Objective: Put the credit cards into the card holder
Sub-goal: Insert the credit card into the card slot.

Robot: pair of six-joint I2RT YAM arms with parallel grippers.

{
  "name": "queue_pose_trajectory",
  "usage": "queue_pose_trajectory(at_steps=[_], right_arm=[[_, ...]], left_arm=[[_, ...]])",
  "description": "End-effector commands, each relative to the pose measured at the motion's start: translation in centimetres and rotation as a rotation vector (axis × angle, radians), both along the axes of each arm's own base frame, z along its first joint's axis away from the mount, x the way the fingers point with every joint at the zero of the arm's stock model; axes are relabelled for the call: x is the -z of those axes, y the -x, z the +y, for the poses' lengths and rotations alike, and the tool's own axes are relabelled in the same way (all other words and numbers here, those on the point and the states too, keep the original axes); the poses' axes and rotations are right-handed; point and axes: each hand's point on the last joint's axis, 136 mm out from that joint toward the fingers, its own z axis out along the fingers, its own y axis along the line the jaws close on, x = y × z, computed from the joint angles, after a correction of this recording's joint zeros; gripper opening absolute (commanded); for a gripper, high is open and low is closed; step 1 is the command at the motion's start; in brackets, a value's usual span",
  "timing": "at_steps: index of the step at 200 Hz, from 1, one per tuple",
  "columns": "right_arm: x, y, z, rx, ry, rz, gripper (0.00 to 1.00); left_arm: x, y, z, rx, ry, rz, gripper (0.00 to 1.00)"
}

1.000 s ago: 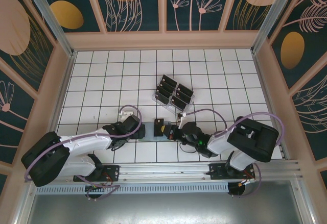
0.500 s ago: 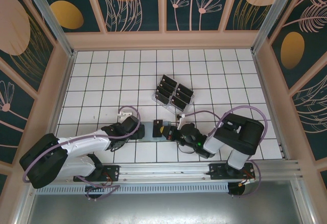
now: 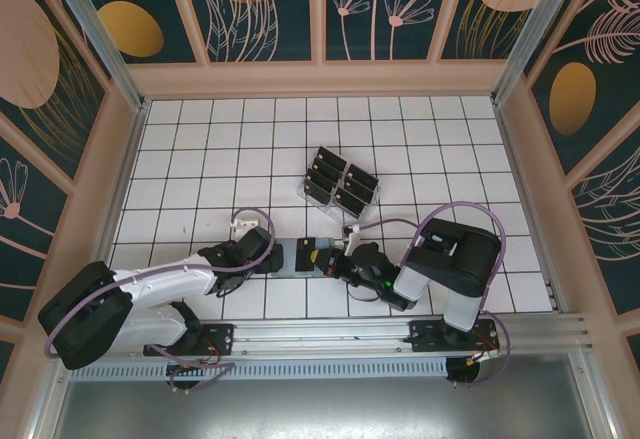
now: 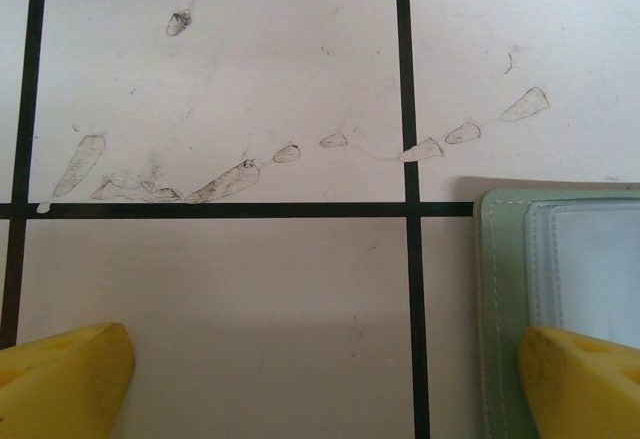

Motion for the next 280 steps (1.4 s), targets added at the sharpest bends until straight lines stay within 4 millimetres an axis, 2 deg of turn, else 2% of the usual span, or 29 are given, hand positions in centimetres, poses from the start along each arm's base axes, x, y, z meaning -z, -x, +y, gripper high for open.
queue_pose_trajectory(at_steps=[1, 55, 88, 115, 143, 193, 237, 280], right_arm=[[-0.8, 0.2, 0.6, -0.010, -0.035, -0.012, 0.00], [-0.7, 0.3, 0.2, -0.005, -0.033, -0.010, 0.00], [-0.8, 0.3, 0.1, -0.003, -0.033, -0.011, 0.00], [-1.1, 0.2, 0.3, -0.007, -0.043, -0.013, 0.00], [-1.3, 0.3, 0.3, -0.016, -0.049, -0.015, 0.00], [-3.1, 0.1, -0.2, -0.011, -0.065, -0.050, 0.00], [-3.6, -0.3, -1.2, 0.012, -0.012, -0.082, 0.00], [-3.3, -0.6, -2.0, 0.040, 0.020, -0.089, 0.00]], left_arm=[[0.5, 1.0, 0.8, -0.008, -0.027, 0.043, 0.99], [-2.3, -0.2, -0.6, 0.007, 0.031, -0.016, 0.99], [-3.0, -0.5, -1.7, 0.033, 0.039, -0.027, 0.98], [-2.3, -0.3, -1.9, 0.045, 0.012, -0.012, 0.98], [-0.8, 0.3, -1.3, 0.037, -0.024, 0.009, 0.98], [1.2, 1.3, -0.3, 0.010, -0.041, 0.049, 0.98], [1.5, 1.4, -0.1, -0.001, -0.046, 0.057, 0.99], [1.5, 1.4, 0.0, -0.001, -0.052, 0.055, 0.99]])
